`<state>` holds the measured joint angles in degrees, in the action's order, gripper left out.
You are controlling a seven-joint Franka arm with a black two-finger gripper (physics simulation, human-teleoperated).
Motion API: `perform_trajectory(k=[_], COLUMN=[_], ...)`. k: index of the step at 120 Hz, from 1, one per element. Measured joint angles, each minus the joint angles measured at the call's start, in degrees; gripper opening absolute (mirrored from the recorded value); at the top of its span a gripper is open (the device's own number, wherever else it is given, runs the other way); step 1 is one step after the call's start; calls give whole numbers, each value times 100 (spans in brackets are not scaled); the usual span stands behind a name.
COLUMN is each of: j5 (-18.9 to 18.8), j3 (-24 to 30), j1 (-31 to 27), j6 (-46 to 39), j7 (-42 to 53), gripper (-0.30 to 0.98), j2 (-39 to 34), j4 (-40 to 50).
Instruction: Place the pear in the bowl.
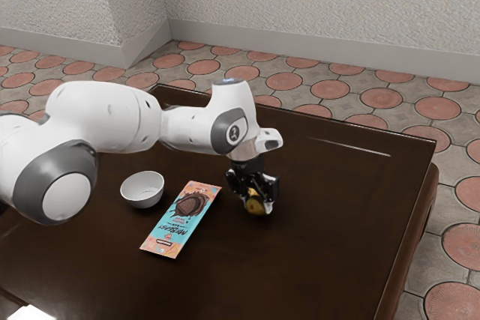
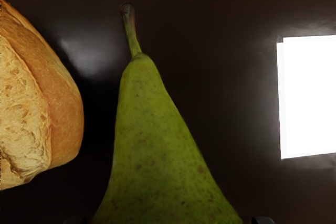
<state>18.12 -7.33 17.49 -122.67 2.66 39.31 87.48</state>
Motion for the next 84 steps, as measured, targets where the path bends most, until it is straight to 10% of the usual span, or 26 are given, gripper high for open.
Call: perform_trajectory(k=[84], j5=[-479], j3=[-1473], j1=[2], j6=[944], j7=[-149], gripper=[20], j2=[-1643], j4=[485])
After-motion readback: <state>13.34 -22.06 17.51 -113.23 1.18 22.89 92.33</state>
